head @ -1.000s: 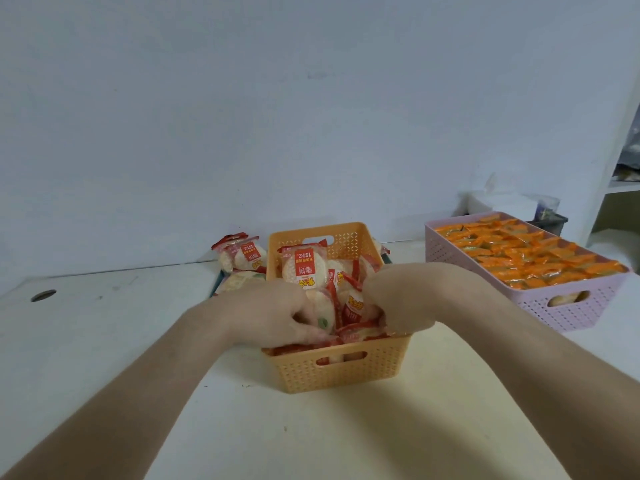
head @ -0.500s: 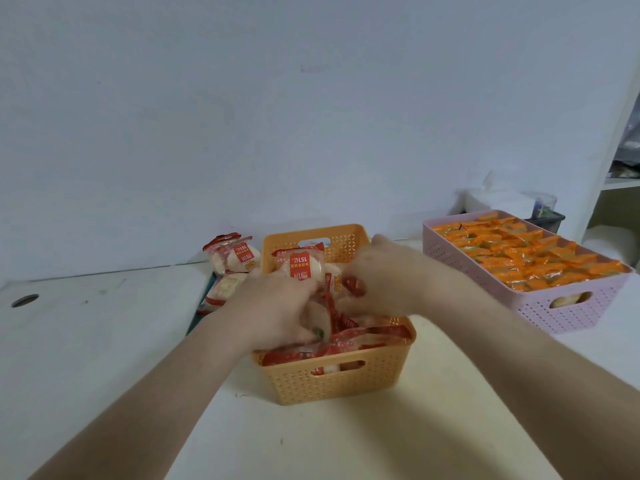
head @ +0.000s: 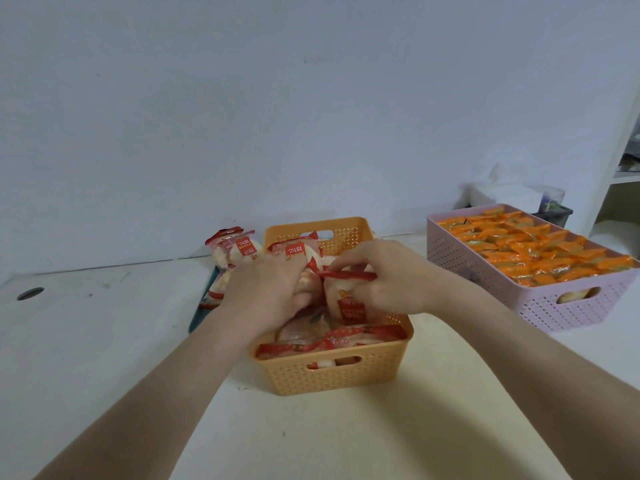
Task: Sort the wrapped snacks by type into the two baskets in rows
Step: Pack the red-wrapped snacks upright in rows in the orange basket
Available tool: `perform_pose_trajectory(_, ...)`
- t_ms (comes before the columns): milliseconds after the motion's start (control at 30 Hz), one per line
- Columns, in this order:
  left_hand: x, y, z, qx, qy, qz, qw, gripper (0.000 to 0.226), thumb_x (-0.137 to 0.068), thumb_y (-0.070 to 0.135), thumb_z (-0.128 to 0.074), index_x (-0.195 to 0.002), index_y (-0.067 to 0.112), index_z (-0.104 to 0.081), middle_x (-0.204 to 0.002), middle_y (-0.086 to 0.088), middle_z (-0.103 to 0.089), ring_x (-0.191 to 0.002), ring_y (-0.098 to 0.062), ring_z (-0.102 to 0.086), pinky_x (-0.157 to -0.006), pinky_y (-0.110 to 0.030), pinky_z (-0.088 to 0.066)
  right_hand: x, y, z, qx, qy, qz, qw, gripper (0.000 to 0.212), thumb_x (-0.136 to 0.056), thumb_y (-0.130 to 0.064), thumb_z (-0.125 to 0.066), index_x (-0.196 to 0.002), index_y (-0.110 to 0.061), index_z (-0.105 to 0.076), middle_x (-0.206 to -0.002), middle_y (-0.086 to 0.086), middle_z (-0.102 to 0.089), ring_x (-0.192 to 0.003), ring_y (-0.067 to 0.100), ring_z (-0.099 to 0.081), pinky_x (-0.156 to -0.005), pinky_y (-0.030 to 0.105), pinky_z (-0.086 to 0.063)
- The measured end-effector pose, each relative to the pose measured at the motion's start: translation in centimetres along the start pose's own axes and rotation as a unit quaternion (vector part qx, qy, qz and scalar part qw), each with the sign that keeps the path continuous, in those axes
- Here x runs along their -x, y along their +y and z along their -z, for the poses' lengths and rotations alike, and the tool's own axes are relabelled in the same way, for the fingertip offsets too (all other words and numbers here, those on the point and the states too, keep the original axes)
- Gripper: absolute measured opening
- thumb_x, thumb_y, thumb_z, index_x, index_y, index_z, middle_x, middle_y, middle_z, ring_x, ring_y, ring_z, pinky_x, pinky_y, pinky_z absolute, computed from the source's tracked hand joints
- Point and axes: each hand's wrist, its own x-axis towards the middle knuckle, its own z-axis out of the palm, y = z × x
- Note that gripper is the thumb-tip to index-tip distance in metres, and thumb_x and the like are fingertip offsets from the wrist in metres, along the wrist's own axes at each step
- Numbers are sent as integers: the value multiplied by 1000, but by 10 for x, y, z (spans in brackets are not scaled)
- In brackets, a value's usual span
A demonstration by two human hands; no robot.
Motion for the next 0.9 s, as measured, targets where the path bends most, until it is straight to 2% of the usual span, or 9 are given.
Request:
perform_pose_trajectory(133, 1, -1, 3, 144, -9, 51, 988, 25, -92, 47, -48, -103, 25, -46, -83, 8, -61, -77, -17, -61, -72, -39, -51, 5, -7, 8, -10, -11, -1, 1000, 18, -83, -34, -59, -98, -33, -68, -91, -15, -67, -87, 7, -60, -75, 27, -48)
perform_pose_trajectory(233, 10, -4, 21, 243, 29, 96, 965, 28, -83, 44, -62, -105, 31, -49, -82, 6, -66, -73, -16, -62, -74, -37, -50, 8, -8, 11, 46, -42, -15, 998, 7, -81, -31, -59, -86, -33, -54, -80, -15, -57, -76, 5, -53, -62, 24, -39)
perform_pose_trajectory(300, 20, -6, 35, 279, 20, 92, 956, 29, -77, 41, -69, -99, 36, -51, -81, 3, -68, -67, -18, -62, -69, -37, -52, 11, -7, 14, 58, -69, -27, 996, 15, -81, -31, -62, -93, -28, -53, -87, -13, -56, -81, 9, -54, -67, 27, -44)
perform_pose_trajectory(467, 34, -9, 45, 229, -178, 6, 957, 26, -76, 59, -69, -90, 38, -63, -82, 12, -68, -75, -5, -63, -71, -31, -53, 16, -15, 16, 36, -155, -30, 987, 55, -80, -45, -70, -128, -39, -44, -109, -15, -56, -101, 10, -55, -90, 32, -49)
perform_pose_trajectory(600, 25, -20, 55, 311, -253, 20, 916, 80, -74, 83, -33, -89, 16, -75, -81, 14, -65, -67, 2, -52, -71, -19, -41, 12, -18, 3, 70, -158, 25, 985, 43, -88, -46, -61, -131, -42, -53, -119, -15, -63, -107, 9, -57, -95, 33, -48)
perform_pose_trajectory(633, 21, -21, 57, 324, -248, 31, 912, 75, -80, 77, -33, -92, 18, -77, -86, 16, -70, -74, 3, -58, -78, -19, -44, 12, -17, 0, 65, -153, 31, 986, 40, -90, -45, -59, -130, -42, -55, -118, -15, -64, -107, 9, -58, -94, 34, -48)
perform_pose_trajectory(700, 4, -20, 55, 282, -220, 19, 934, 42, -93, 54, -49, -89, 25, -79, -86, 14, -75, -81, -2, -67, -81, -27, -51, 12, -17, -2, 61, -146, 34, 987, 39, -92, -45, -57, -130, -43, -56, -120, -17, -65, -107, 7, -58, -94, 34, -48)
perform_pose_trajectory(767, -14, -13, 48, 153, -262, -50, 952, 18, -92, 32, -62, -95, 26, -78, -83, 15, -73, -81, -7, -65, -76, -30, -52, 14, -16, -4, 66, -127, 39, 989, 35, -93, -44, -56, -128, -42, -59, -117, -19, -66, -106, 5, -58, -94, 37, -47)
perform_pose_trajectory(900, -37, 8, 23, 0, -387, -106, 916, 14, -92, 19, -58, -97, 23, -70, -76, 14, -60, -74, -13, -58, -63, -28, -47, 20, -14, -10, 65, -93, 44, 993, 26, -94, -39, -55, -118, -39, -65, -107, -19, -68, -101, 6, -59, -95, 42, -44)
